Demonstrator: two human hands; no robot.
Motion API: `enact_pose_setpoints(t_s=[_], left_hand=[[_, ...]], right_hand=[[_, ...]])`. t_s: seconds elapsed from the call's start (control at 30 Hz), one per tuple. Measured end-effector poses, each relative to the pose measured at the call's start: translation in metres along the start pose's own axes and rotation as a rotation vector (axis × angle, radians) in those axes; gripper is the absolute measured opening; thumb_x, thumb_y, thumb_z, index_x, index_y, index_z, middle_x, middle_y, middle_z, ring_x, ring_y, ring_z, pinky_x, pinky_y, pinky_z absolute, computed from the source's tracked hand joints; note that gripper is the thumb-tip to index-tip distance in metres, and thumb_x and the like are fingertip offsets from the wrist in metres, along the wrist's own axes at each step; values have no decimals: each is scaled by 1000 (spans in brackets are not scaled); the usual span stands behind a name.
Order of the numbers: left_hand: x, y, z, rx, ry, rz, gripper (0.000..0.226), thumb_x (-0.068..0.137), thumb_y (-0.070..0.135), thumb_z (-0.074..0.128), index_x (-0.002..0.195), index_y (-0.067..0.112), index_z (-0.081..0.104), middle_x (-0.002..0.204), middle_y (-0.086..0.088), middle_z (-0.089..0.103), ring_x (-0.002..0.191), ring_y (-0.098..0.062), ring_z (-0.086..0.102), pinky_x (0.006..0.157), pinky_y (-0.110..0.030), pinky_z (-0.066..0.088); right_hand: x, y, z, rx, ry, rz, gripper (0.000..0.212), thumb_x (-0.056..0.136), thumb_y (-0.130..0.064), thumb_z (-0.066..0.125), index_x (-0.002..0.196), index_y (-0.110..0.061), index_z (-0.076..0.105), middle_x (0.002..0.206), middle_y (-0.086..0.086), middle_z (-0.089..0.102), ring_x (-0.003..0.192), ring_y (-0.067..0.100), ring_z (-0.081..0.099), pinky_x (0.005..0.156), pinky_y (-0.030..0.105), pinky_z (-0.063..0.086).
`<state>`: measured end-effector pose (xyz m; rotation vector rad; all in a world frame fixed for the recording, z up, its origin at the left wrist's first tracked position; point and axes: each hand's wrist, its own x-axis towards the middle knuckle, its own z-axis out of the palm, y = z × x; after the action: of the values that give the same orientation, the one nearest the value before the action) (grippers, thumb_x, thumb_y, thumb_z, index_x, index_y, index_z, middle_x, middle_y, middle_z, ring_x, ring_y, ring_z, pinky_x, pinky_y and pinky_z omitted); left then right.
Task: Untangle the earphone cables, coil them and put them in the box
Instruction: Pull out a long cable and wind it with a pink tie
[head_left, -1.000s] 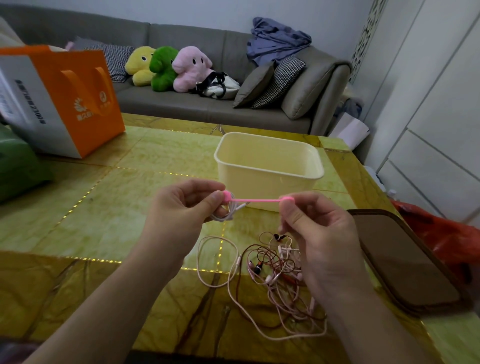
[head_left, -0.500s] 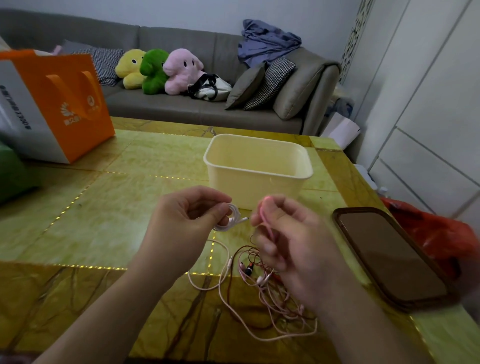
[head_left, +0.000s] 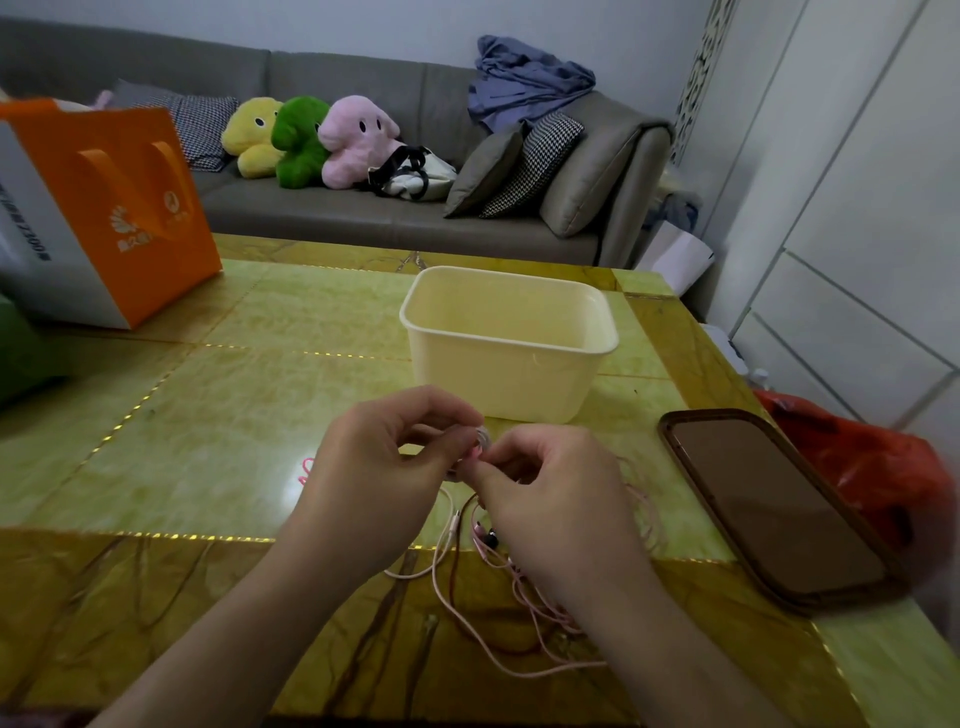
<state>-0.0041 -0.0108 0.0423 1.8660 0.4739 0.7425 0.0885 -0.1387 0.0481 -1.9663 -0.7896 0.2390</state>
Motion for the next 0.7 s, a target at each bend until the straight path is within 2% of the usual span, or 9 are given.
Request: enact_pose_setpoints(t_s=[0.07,0.13,0.2,0.27,0.33,0.4,0.5,0.57,0.7], left_hand=[[-2,0,1,57,-17,12,23,94,8,76,90,30,78,84,6,78,82,-13,76,73,-46,64],[-3,2,4,95,-25,23,23,95,9,75,90,31,78,82,9,77,70,-6,73,62,-34,59],[-5,7,5,128,-25,21,21,96,8,74,90,28,77,75,11,76,49,3,59,50,-17,42],[-5,10,5,137,-28,1,18,96,8,73,90,24,77,73,10,76,45,5,57,48,-13,37],[-5,10,5,131,-43,-9,20,97,9,72,91,27,76,76,9,78,60,-3,71,57,-23,50],[-5,10,4,121,-70,-22,22,97,9,72,91,30,77,78,9,79,70,-13,76,66,-31,58],[-4,7,2,99,-96,-32,22,96,10,73,91,31,79,77,4,79,71,-17,77,71,-42,63],[-4,6,1,76,-94,-37,21,96,11,74,92,31,80,74,-1,79,72,-21,78,73,-51,62],[-3,6,-1,33,-90,-21,22,95,12,75,93,33,81,74,-4,79,73,-23,79,74,-55,63]], right_hand=[[-1,1,1,-59,16,-32,25,88,-30,82,69,-18,72,60,-4,69,55,15,68,55,40,55],[0,3,2,-128,33,-45,27,87,-36,82,68,-20,69,59,-4,67,55,14,68,55,41,55],[0,4,2,-172,60,-47,28,85,-41,82,71,-23,66,60,-6,67,56,12,67,57,42,56],[0,5,2,-181,89,-52,26,85,-42,81,81,-28,60,64,-7,67,60,9,65,58,42,56],[0,5,-1,-157,88,-61,28,86,-39,82,94,-33,56,66,-6,66,63,8,64,55,35,52],[3,6,-4,-138,46,-75,24,86,-34,82,101,-33,65,64,-6,67,62,9,64,52,30,48],[7,8,-4,-164,16,-63,10,85,-33,82,90,-27,76,62,-7,68,58,9,64,49,23,45],[8,9,-5,-164,37,-43,13,83,-36,83,81,-26,75,62,-9,70,57,8,66,49,28,50],[7,9,-8,-131,42,-58,20,84,-36,83,74,-23,72,61,-7,70,56,9,65,48,29,51]])
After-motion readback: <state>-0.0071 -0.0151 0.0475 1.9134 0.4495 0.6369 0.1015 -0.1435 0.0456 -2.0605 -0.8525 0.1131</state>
